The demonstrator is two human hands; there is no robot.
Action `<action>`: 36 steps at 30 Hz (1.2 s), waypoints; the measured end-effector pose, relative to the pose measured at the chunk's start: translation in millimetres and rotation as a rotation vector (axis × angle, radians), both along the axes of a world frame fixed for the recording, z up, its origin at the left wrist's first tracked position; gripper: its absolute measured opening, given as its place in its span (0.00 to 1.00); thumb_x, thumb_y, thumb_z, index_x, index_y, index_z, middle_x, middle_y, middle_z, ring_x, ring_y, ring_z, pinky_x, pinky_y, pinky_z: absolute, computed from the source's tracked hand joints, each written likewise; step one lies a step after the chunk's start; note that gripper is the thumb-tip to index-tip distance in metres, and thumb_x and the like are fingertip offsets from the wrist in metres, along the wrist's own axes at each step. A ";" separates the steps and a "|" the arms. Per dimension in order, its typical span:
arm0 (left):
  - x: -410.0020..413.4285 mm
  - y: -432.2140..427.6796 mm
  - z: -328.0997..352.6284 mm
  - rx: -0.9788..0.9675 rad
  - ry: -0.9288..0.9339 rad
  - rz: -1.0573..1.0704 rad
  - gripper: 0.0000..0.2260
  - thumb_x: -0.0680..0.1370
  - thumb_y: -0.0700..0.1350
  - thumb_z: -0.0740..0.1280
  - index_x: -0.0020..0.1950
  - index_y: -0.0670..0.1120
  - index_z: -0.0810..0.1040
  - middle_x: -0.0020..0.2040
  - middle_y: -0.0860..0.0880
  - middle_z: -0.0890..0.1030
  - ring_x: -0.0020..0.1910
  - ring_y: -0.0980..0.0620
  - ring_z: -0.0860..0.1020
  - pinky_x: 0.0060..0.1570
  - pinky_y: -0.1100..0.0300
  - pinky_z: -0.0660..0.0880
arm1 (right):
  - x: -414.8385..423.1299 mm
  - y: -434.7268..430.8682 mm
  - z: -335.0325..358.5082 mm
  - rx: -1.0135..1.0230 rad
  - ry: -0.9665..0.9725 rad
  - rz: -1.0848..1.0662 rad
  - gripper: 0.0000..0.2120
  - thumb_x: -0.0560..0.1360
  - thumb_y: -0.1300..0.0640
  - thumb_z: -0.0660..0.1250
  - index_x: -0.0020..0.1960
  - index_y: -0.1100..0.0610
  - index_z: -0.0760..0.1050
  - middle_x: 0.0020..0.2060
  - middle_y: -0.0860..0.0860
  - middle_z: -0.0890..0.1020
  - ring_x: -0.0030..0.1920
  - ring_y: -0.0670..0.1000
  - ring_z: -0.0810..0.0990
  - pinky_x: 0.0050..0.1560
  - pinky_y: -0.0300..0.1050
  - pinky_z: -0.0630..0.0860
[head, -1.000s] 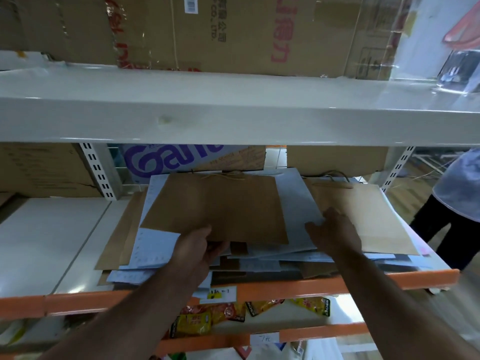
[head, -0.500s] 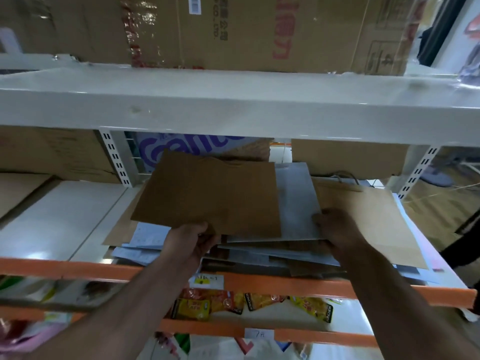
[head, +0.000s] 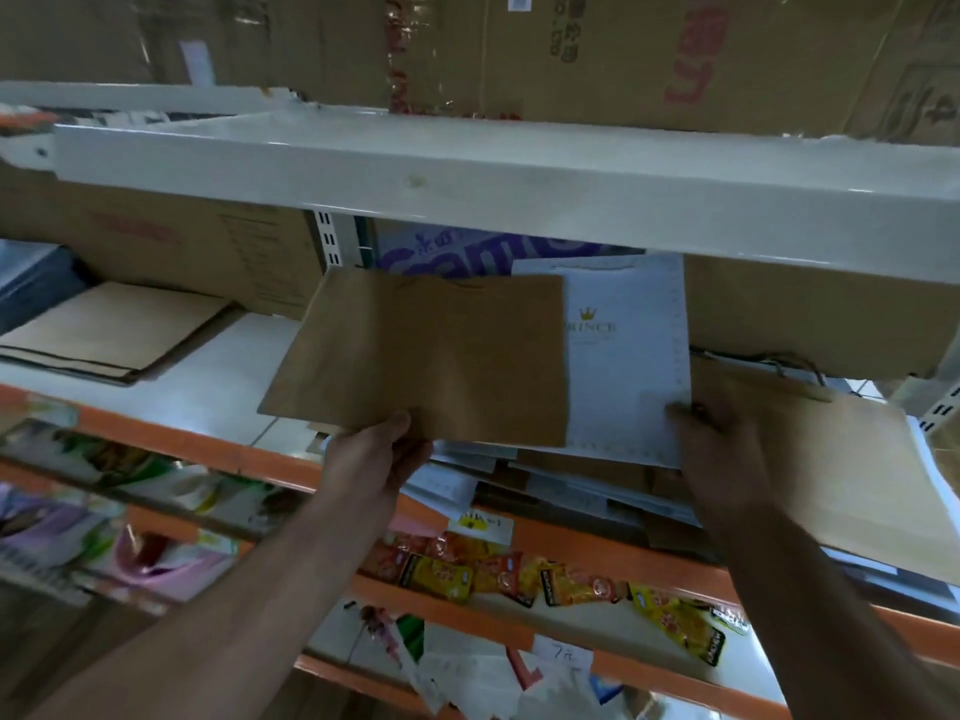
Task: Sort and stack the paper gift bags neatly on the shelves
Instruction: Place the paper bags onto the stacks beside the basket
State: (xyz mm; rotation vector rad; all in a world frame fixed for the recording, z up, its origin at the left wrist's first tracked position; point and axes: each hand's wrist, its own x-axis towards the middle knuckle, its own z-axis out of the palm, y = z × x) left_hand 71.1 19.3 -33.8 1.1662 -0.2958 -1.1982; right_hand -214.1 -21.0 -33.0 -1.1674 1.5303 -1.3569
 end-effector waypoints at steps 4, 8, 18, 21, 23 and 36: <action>40.5 17.0 -4.4 -0.059 -0.002 0.035 0.06 0.81 0.34 0.65 0.56 0.42 0.76 0.45 0.45 0.80 0.37 0.50 0.82 0.34 0.58 0.83 | 44.2 -2.1 4.7 -0.007 0.052 0.072 0.06 0.81 0.58 0.62 0.51 0.49 0.77 0.43 0.52 0.80 0.39 0.50 0.77 0.38 0.47 0.75; 90.7 30.8 -9.7 -0.016 0.018 0.140 0.05 0.82 0.33 0.64 0.57 0.40 0.73 0.40 0.45 0.74 0.31 0.51 0.78 0.30 0.60 0.81 | 99.1 -2.1 3.4 0.031 0.109 0.156 0.07 0.81 0.53 0.62 0.58 0.47 0.75 0.49 0.51 0.80 0.44 0.52 0.79 0.47 0.57 0.81; 252.4 90.2 -16.5 -0.009 0.109 0.260 0.07 0.82 0.31 0.61 0.57 0.36 0.75 0.44 0.42 0.82 0.33 0.49 0.83 0.28 0.60 0.80 | 271.2 18.9 -5.9 0.040 0.232 0.261 0.05 0.80 0.55 0.61 0.51 0.52 0.75 0.46 0.55 0.80 0.46 0.61 0.80 0.41 0.58 0.78; 302.1 106.6 -15.9 -0.026 0.089 0.284 0.06 0.82 0.31 0.61 0.56 0.36 0.74 0.37 0.45 0.84 0.31 0.50 0.83 0.27 0.60 0.80 | 324.4 30.1 -11.3 0.036 0.199 0.251 0.05 0.79 0.56 0.62 0.47 0.53 0.75 0.43 0.54 0.80 0.44 0.61 0.79 0.41 0.55 0.76; 335.7 118.3 -14.1 -0.019 0.085 0.295 0.04 0.82 0.30 0.60 0.50 0.36 0.74 0.29 0.47 0.82 0.26 0.53 0.82 0.25 0.61 0.79 | 361.5 36.3 -15.5 0.032 0.218 0.271 0.05 0.78 0.57 0.62 0.46 0.55 0.75 0.41 0.59 0.80 0.40 0.62 0.79 0.37 0.52 0.72; 487.0 144.9 -26.3 0.006 0.099 0.420 0.07 0.82 0.31 0.61 0.57 0.38 0.75 0.48 0.42 0.81 0.42 0.46 0.80 0.28 0.62 0.80 | 531.4 27.8 -27.9 0.059 0.141 0.354 0.05 0.80 0.59 0.62 0.46 0.54 0.74 0.46 0.55 0.82 0.45 0.58 0.82 0.41 0.56 0.80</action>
